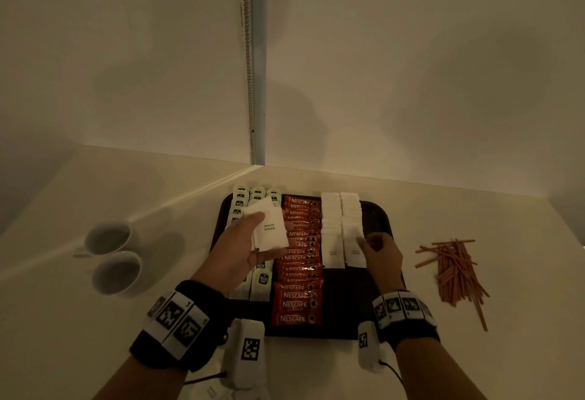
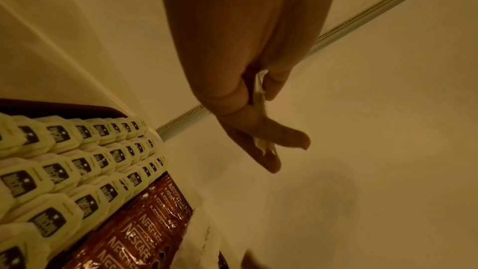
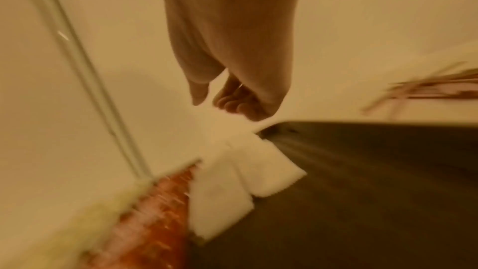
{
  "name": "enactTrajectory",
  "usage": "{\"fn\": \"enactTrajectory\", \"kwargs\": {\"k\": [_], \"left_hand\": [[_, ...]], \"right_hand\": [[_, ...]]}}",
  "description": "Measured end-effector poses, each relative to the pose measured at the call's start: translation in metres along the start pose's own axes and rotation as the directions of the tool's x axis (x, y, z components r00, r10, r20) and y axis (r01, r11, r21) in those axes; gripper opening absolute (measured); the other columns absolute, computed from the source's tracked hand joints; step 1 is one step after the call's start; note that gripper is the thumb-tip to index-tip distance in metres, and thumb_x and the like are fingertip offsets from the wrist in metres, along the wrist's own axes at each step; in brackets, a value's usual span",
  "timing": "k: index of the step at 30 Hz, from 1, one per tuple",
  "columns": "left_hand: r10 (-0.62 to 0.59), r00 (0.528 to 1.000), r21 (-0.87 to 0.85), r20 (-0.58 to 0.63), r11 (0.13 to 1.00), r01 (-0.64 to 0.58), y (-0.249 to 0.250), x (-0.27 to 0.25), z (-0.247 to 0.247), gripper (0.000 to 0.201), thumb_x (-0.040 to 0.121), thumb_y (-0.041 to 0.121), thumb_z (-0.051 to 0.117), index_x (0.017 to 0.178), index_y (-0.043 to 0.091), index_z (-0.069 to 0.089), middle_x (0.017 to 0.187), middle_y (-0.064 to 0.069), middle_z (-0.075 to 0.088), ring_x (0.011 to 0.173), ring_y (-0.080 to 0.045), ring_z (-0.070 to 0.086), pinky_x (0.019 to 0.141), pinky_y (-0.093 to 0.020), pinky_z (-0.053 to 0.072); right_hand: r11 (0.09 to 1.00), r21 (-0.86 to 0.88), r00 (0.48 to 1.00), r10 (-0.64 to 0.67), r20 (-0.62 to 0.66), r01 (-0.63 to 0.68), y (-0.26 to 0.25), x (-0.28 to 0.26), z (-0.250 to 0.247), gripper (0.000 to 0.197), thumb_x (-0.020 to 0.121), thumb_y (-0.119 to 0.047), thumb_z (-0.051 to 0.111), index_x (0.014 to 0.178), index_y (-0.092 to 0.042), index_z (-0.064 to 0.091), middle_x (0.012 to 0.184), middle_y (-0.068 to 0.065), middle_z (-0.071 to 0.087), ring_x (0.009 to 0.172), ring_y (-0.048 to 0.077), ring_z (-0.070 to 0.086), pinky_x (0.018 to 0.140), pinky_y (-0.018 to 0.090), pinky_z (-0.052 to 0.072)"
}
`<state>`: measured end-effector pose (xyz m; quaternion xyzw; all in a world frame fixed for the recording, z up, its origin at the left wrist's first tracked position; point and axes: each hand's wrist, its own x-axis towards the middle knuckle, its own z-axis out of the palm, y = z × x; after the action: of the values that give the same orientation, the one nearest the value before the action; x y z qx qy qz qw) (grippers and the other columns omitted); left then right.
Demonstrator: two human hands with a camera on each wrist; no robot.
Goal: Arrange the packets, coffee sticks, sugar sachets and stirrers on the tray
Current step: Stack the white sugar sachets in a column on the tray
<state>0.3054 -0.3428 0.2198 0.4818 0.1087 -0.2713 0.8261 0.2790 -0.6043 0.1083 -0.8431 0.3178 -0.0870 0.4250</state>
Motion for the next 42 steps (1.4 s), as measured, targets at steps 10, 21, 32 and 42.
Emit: {"fn": "enactTrajectory", "kwargs": {"k": [10, 21, 32, 42], "left_hand": [[0.242, 0.965, 0.193, -0.101, 0.956, -0.219, -0.004, -0.006, 0.011, 0.012, 0.094, 0.018, 0.056, 0.103, 0.022, 0.062, 0.091, -0.003, 0.070, 0.074, -0.014, 0.069, 0.047, -0.022, 0.052], [0.140, 0.984, 0.032, -0.108, 0.990, -0.137, 0.003, -0.010, -0.006, 0.025, 0.099, 0.027, 0.042, 0.114, 0.012, 0.058, 0.092, -0.017, 0.072, 0.074, -0.028, 0.069, 0.049, -0.025, 0.055], [0.110, 0.985, -0.048, -0.129, 0.992, -0.117, 0.005, -0.003, -0.012, 0.022, 0.100, 0.021, 0.039, 0.101, 0.013, 0.059, 0.079, -0.014, 0.073, 0.072, -0.031, 0.068, 0.051, -0.026, 0.057], [0.067, 0.991, -0.098, -0.117, 0.992, -0.078, 0.003, 0.001, -0.014, 0.026, 0.100, 0.021, 0.036, 0.105, 0.010, 0.058, 0.083, -0.019, 0.072, 0.072, -0.033, 0.069, 0.054, -0.029, 0.059]], "right_hand": [[0.867, 0.436, 0.789, -0.436, 0.432, 0.240, -0.133, -0.078, 0.006, 0.018, 0.083, -0.027, 0.068, 0.099, -0.020, 0.063, 0.096, 0.000, 0.069, 0.086, 0.013, 0.067, 0.076, 0.028, 0.058], [0.897, 0.428, 0.929, -0.247, 0.274, 0.112, -0.081, -0.050, -0.020, 0.007, 0.088, -0.006, 0.060, 0.093, -0.009, 0.064, 0.100, -0.004, 0.067, 0.096, 0.011, 0.065, 0.079, 0.025, 0.055], [0.982, 0.054, 0.957, 0.166, 0.237, -0.183, 0.027, -0.028, 0.010, 0.023, 0.086, -0.015, 0.064, 0.109, -0.012, 0.061, 0.109, 0.004, 0.063, 0.099, 0.016, 0.059, 0.091, 0.039, 0.052], [0.991, -0.062, 0.980, 0.128, 0.152, -0.120, 0.021, -0.025, 0.028, 0.023, 0.085, -0.012, 0.067, 0.107, -0.006, 0.065, 0.105, 0.007, 0.066, 0.096, 0.015, 0.059, 0.090, 0.026, 0.045]]}}
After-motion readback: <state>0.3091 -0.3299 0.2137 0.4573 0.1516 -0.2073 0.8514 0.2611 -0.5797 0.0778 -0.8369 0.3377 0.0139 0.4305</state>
